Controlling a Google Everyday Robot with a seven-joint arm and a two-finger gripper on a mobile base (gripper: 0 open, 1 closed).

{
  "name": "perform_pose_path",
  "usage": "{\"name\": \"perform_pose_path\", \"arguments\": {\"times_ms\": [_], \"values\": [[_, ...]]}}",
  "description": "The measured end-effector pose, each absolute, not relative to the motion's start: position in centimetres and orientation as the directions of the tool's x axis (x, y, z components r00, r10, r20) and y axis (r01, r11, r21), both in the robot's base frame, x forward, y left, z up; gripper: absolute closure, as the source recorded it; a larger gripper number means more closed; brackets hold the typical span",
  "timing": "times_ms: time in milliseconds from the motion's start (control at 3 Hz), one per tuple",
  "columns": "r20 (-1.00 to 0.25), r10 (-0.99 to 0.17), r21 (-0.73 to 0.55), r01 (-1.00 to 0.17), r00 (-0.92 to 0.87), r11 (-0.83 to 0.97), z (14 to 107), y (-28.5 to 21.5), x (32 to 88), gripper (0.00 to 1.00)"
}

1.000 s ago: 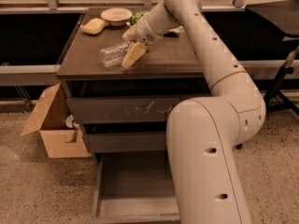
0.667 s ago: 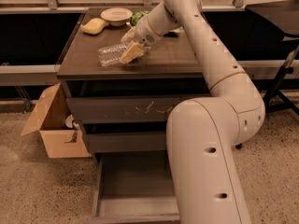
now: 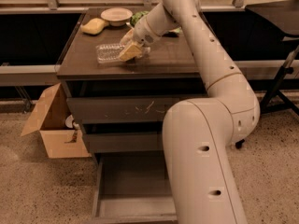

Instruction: Place water bottle into bottom drawer

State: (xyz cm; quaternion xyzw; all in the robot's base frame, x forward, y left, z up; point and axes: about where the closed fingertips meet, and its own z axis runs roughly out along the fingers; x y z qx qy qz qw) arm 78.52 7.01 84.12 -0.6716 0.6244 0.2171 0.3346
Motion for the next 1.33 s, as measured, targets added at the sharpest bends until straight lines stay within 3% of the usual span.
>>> {"name": "perform_pose_path", "arguments": {"times_ms": [667,1333], "values": [[-0.737,-0.652,-0.261,-0.965,0.181,0.027,94.4,6.7,73.0,1.0],[-0.729,-0.663,-0.226,-0.974,0.169,0.001,92.2,7.8,72.2,1.0]]}}
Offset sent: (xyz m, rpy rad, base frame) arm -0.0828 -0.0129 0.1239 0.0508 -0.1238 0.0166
